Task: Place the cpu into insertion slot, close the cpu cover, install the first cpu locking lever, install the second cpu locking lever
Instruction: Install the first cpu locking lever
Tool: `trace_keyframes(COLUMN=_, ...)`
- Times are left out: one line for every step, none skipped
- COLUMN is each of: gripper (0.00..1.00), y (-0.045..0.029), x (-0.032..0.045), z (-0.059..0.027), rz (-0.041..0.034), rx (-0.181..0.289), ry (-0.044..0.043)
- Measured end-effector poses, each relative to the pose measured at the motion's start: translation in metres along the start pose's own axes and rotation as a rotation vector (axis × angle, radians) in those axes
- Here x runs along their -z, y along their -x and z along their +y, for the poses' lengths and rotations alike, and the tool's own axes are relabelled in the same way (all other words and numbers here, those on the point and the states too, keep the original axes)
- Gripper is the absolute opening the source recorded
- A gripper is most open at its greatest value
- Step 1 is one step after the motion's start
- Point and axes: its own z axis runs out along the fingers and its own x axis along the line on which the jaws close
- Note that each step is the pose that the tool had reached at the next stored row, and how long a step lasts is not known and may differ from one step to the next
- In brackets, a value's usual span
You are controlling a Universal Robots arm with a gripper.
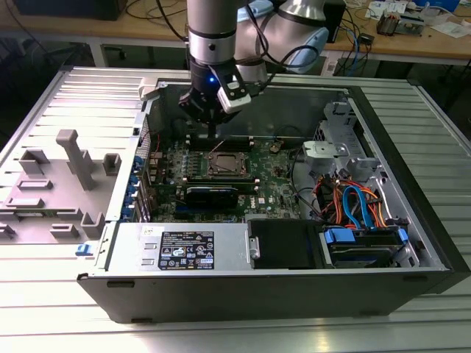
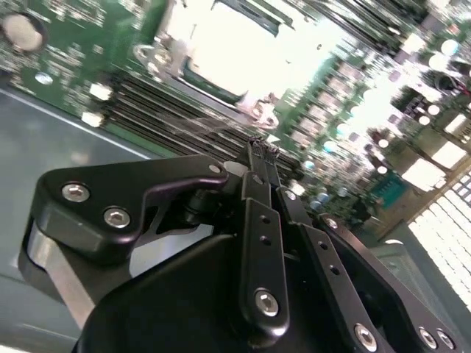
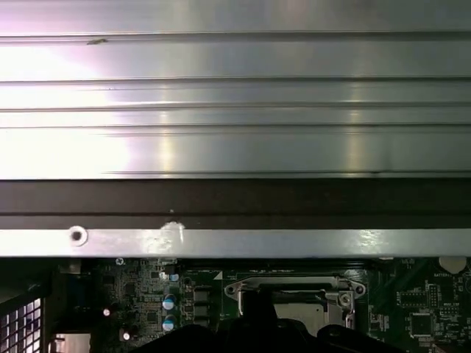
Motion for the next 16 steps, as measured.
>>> trace_keyframes(gripper=0.11, y=0.0056, x=-0.0002, z=0.0001, rz=0.0001, rx=0.0, ry=0.0)
trace_keyframes(gripper=0.11, y=0.0086, x=-0.0004, z=0.0001, rz=0.0001, rx=0.0, ry=0.0)
trace_keyframes(gripper=0.11, y=0.0108, x=-0.0008, z=0.0001, rz=0.0, rx=0.0, ry=-0.0003)
trace_keyframes(gripper=0.11, y=0.0119, x=-0.0013, z=0.0001, rz=-0.0001, rx=0.0, ry=-0.0008)
trace_keyframes(gripper=0.11, y=0.0128, x=-0.002, z=0.0002, rz=0.0, rx=0.0, ry=-0.0021)
trace_keyframes(gripper=0.11, y=0.013, x=-0.0026, z=0.0003, rz=0.0001, rx=0.0, ry=-0.003)
trace_keyframes(gripper=0.11, y=0.0132, x=-0.0034, z=0.0004, rz=0.0, rx=0.0, ry=-0.0036)
trace_keyframes(gripper=0.11, y=0.0136, x=-0.0054, z=0.0005, rz=0.0, rx=0.0, ry=-0.004)
trace_keyframes(gripper=0.11, y=0.0138, x=-0.0071, z=0.0007, rz=-0.0001, rx=0.0, ry=-0.0039)
trace_keyframes(gripper=0.11, y=0.0138, x=-0.0079, z=0.0007, rz=-0.0001, rx=0.0, ry=-0.004)
trace_keyframes(gripper=0.11, y=0.0138, x=-0.0083, z=0.0007, rz=0.0001, rx=0.0, ry=-0.0042)
trace_keyframes(gripper=0.11, y=0.0138, x=-0.0084, z=0.0007, rz=0.0001, rx=0.0, ry=-0.0042)
trace_keyframes(gripper=0.11, y=0.0138, x=-0.0085, z=0.0007, rz=0.0, rx=0.0, ry=-0.0041)
trace_keyframes(gripper=0.11, y=0.0138, x=-0.0093, z=0.0007, rz=0.0, rx=0.0, ry=-0.004)
trace_keyframes(gripper=0.11, y=0.0138, x=-0.0101, z=0.0007, rz=0.0, rx=0.0, ry=-0.004)
trace_keyframes(gripper=0.11, y=0.0138, x=-0.0102, z=0.0007, rz=0.0, rx=0.0, ry=-0.0041)
